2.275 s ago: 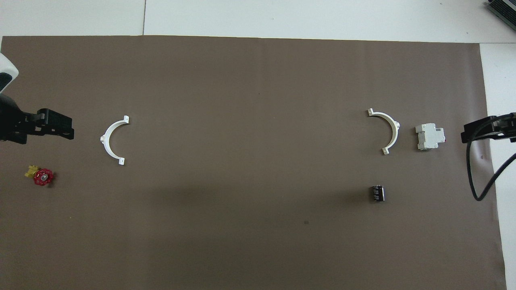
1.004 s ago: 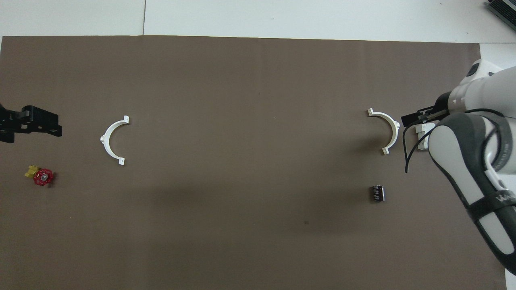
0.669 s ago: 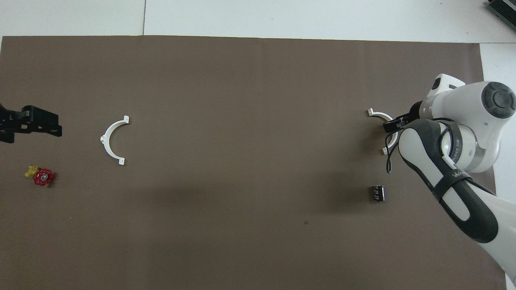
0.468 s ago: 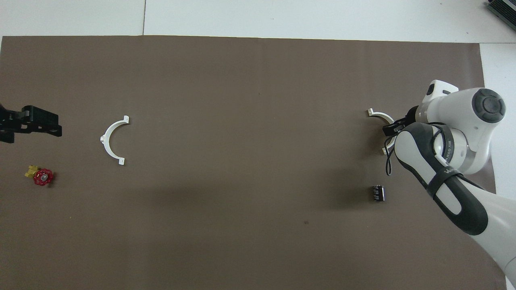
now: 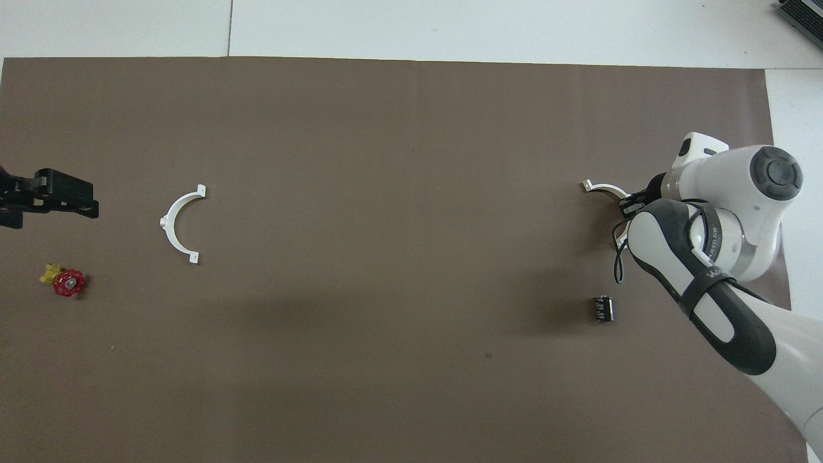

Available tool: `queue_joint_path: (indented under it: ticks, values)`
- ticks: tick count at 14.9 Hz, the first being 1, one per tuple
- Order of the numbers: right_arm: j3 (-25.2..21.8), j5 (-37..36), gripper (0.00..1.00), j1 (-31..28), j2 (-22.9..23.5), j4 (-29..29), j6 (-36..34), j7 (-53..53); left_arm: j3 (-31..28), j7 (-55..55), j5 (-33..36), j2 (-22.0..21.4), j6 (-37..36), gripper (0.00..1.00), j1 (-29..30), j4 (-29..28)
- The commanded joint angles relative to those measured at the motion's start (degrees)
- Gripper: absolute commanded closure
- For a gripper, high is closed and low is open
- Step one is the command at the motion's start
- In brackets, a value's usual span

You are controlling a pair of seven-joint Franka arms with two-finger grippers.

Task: Assemble drain pipe with both arms
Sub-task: 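Carry the half-ring with the right gripper to the table center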

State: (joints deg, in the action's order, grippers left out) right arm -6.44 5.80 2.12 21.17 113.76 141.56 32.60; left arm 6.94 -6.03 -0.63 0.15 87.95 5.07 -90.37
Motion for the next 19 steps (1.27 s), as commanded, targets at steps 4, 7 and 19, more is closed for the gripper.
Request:
queue_joint_path:
  ticks: [4, 7, 19]
  values:
    - [0.1, 0.1, 1.0, 7.1, -0.3, -7.7, -11.8, -22.6, 0.1, 0.1, -0.2, -1.6, 1.1, 0.0, 0.5, -2.0]
    - [-0.1, -1.0, 1.0, 15.3, -0.3, -7.9, -11.9, -37.5, 0.1, 0.1, -0.3, -1.6, 1.1, 0.0, 0.5, -2.0]
    - [0.2, -2.7, 1.0, 33.8, 7.0, -14.7, -7.4, -65.5, 0.1, 0.1, -0.3, -1.6, 1.1, 0.0, 0.5, -2.0]
